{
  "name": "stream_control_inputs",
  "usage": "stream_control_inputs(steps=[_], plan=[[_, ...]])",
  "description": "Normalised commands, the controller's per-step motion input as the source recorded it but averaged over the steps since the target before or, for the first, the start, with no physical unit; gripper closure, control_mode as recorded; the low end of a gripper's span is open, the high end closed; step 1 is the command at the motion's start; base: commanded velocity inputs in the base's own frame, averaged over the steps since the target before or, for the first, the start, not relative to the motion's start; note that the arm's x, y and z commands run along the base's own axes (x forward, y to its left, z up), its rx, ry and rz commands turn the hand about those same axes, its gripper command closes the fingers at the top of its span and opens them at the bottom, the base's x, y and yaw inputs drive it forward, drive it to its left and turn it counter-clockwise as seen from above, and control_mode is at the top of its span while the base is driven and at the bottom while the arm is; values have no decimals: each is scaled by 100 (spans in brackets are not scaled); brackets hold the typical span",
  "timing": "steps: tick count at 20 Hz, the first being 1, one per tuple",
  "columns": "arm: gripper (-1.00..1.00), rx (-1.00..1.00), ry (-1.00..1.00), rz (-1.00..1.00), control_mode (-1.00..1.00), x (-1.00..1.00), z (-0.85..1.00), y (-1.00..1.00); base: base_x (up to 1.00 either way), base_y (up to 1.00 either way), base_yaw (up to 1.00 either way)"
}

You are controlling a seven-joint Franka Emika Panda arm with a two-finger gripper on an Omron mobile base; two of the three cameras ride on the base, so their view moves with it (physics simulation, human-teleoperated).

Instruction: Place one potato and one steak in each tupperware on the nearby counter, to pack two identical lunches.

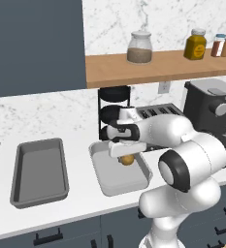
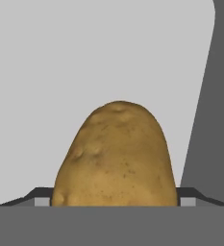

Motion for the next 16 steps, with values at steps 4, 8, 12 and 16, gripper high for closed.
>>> stream_control_inputs(steps=[4, 8, 12, 16], plan=[[100, -4, -3, 0, -100, 0, -15, 3, 0, 0, 0], [100, -7, -1, 0, -100, -4, -4, 6, 0, 0, 0], [100, -7, -5, 0, -100, -22, 0, 11, 0, 0, 0], [100, -5, -4, 0, -100, -7, 0, 0, 0, 0, 0]])
